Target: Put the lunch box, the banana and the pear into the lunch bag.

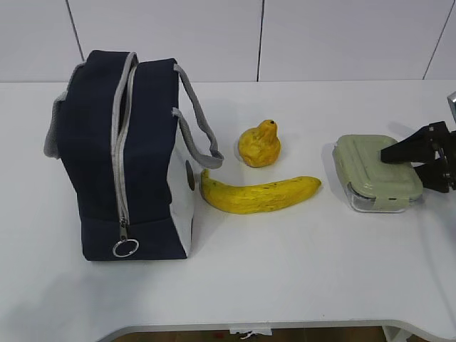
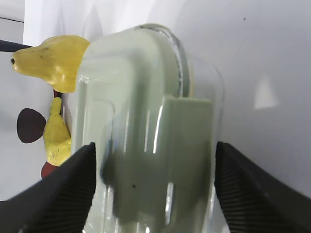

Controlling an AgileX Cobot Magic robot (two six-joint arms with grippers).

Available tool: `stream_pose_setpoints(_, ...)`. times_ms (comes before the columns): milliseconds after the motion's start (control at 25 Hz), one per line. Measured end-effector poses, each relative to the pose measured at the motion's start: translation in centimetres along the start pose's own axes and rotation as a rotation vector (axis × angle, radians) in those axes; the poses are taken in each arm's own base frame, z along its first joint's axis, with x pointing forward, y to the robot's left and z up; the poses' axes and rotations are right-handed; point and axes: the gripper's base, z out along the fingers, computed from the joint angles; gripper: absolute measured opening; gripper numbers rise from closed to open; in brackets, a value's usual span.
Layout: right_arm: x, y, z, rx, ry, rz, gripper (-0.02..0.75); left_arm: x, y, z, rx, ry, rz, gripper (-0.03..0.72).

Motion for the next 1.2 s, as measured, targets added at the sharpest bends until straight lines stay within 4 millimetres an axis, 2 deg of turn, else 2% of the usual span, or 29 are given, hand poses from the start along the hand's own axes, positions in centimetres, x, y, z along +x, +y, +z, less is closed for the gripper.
stream_pose_setpoints(120,-0.01,-0.01,0.00,0.001,-0.001,0.000,0.552,0.00,0.00,0.00,0.000,0.000,0.000,0.240)
stream_pose_setpoints(360,-0.16,0.07,-0.02,-0.005,-0.012,0.003,0.414,0.00,0.00,0.00,0.000,0.000,0.000,0.240)
stream_pose_setpoints(1000,-0.18,0.11,-0.02,-0.009,-0.015,0.009,0.384,0.00,0.00,0.00,0.000,0.000,0.000,0.240)
stream_pose_setpoints(1200,-0.14,0.08,-0.02,-0.007,-0.009,0.074,0.377,0.00,0.00,0.00,0.000,0.000,0.000,0.240)
